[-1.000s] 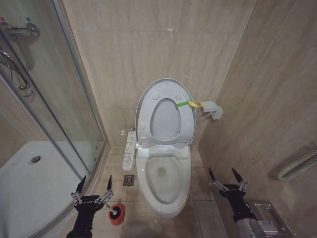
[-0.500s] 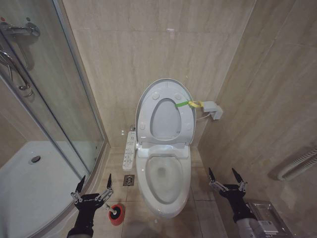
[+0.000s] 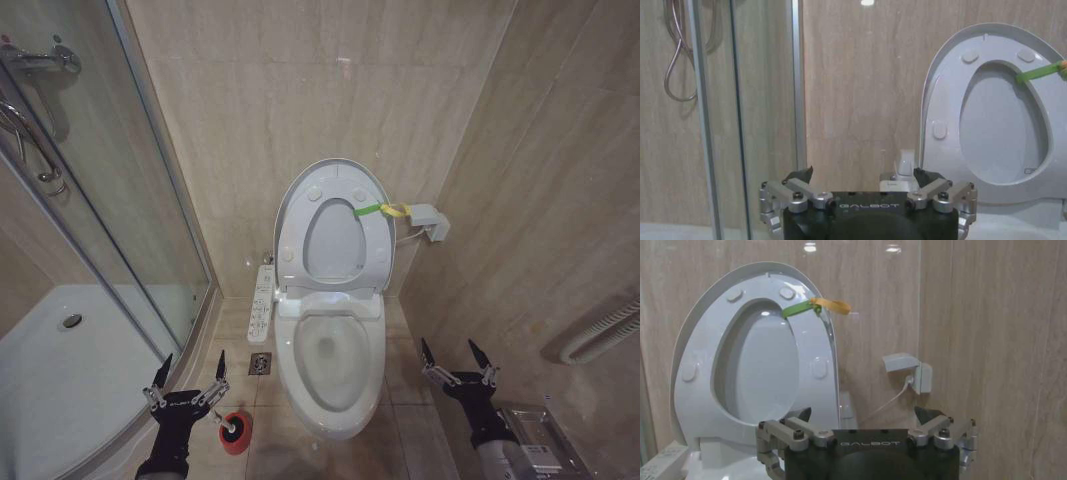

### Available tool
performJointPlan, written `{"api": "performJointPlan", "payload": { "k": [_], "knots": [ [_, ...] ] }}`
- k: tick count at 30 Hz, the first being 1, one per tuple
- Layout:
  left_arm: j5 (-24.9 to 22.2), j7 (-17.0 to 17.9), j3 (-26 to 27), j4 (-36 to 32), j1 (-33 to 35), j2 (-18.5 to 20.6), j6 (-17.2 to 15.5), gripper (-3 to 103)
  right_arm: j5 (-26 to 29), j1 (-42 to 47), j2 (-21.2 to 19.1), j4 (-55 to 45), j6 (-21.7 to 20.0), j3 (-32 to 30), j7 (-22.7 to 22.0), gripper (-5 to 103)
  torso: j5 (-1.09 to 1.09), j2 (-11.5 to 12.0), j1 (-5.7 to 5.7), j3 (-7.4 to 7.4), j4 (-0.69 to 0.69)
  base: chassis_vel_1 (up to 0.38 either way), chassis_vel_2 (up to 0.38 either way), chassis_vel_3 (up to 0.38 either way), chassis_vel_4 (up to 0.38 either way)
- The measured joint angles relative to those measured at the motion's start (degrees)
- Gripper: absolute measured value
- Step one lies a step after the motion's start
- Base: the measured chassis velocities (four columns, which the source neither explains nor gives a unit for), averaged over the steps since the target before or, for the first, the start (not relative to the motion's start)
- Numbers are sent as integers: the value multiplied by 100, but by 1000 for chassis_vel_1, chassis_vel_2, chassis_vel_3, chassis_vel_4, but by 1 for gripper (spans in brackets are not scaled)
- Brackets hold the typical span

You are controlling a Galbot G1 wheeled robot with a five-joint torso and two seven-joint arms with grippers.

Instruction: Open the toilet lid, clean the toilet bowl with a toilet brush, close the toilet lid, and flush.

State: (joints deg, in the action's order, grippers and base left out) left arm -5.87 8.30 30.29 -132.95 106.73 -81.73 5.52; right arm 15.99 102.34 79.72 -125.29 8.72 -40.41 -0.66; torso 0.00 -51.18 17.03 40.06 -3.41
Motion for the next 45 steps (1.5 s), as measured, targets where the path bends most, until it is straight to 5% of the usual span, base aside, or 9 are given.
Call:
{"api": "performJointPlan", "payload": {
  "k": [45],
  "knots": [
    [3,-6,1,2,1,0,-1,98,0,0,0,0,0,0,0,100,0,0,0,0,0,0,0,0,0]
  ]
}}
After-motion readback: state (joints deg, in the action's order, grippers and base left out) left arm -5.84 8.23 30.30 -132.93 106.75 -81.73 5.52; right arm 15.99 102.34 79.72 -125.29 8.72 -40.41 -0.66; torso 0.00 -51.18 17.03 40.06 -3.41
